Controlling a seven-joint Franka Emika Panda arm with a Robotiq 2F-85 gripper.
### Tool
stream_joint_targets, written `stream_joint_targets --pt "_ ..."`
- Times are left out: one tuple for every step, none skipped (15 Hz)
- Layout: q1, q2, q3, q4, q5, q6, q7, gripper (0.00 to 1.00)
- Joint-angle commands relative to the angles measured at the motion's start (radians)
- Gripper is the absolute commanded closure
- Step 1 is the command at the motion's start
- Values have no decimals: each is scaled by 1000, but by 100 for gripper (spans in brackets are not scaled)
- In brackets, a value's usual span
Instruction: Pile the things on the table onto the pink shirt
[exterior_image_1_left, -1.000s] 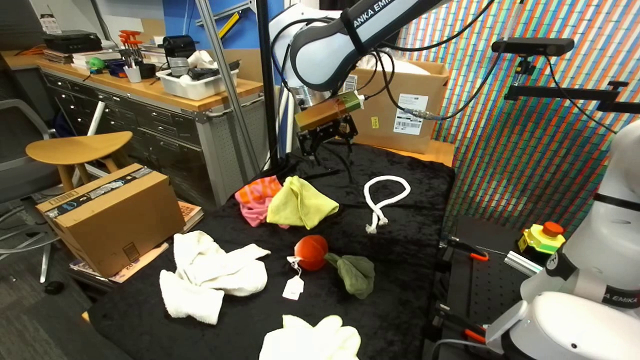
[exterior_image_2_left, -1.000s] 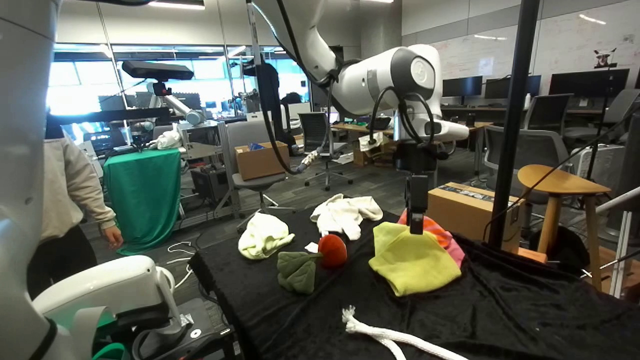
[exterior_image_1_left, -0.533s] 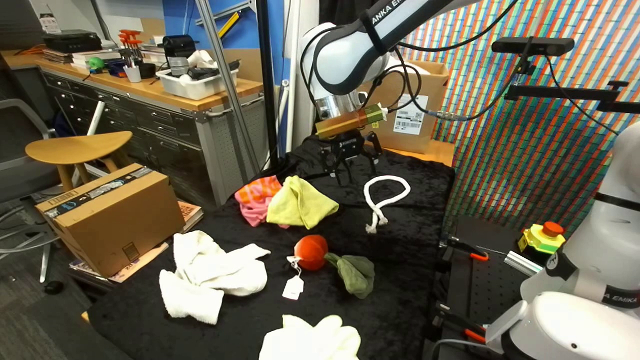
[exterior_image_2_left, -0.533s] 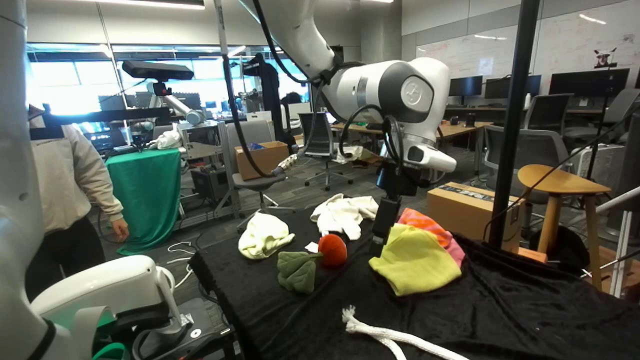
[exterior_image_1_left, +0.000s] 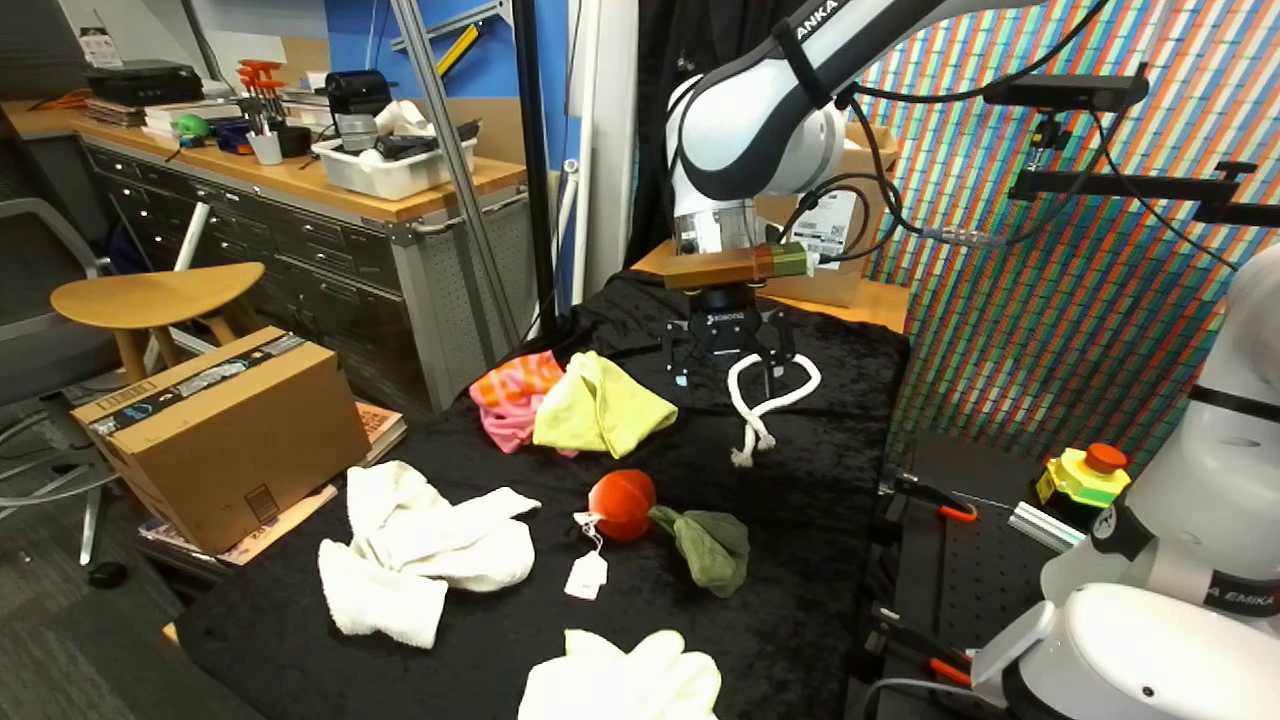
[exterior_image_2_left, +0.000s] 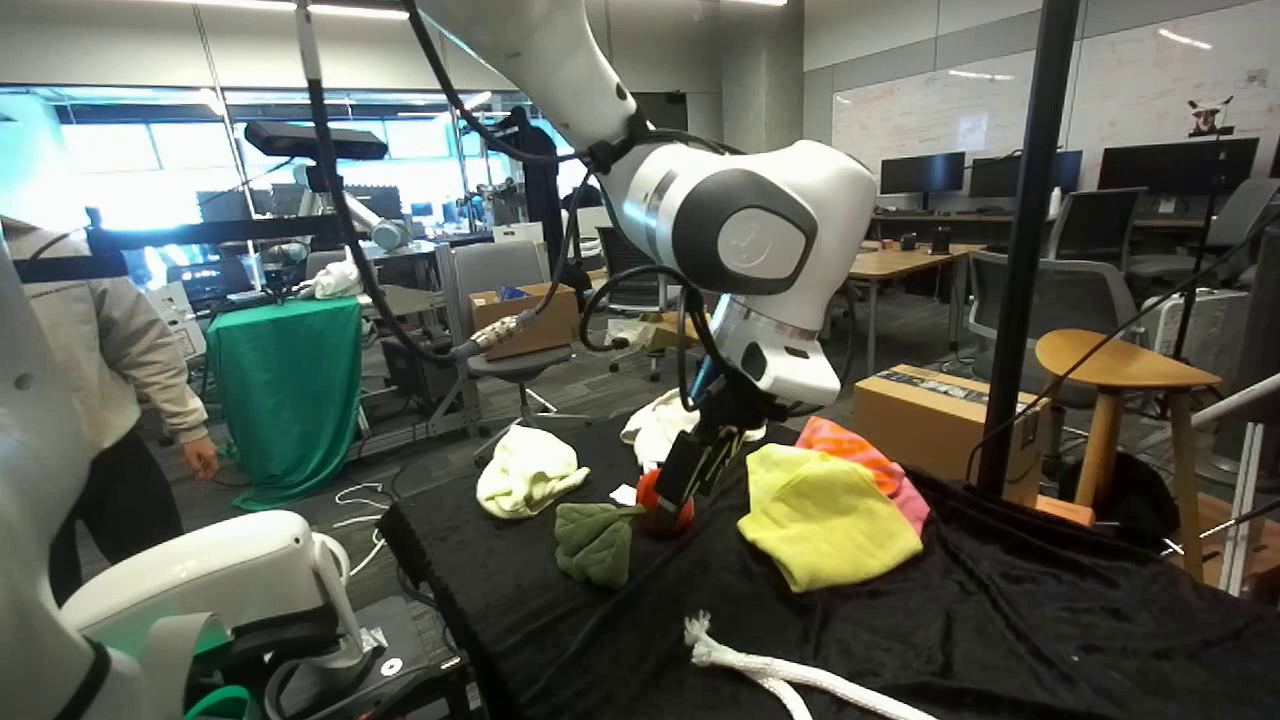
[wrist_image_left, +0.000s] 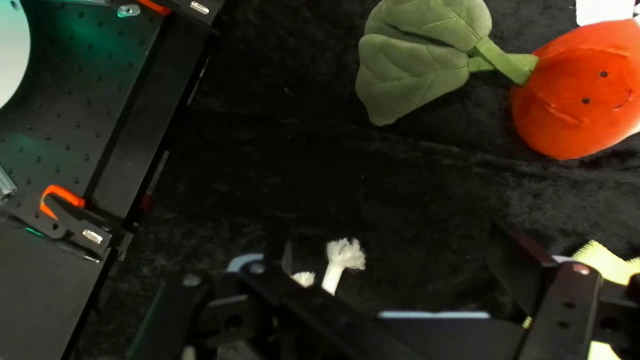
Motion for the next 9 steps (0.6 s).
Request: stream_joint_targets --pt "-18 -61 6 -115 16 86 -39 0" --pt "-19 -65 4 -134 3 101 -37 0" --pt "-21 -65 2 -149 -9 120 -35 0" --pt "-24 -62 0 -163 -16 141 -35 0" --pt "-27 -61 -2 -173 -18 158 -35 0" --pt "-32 -57 -5 -184 -16 184 -37 0" --pt "-35 -50 -7 -191 -19 209 -32 0" --pt "-39 -46 -9 -196 -16 230 -31 0" --pt "-42 -41 -10 -202 -14 253 -30 0"
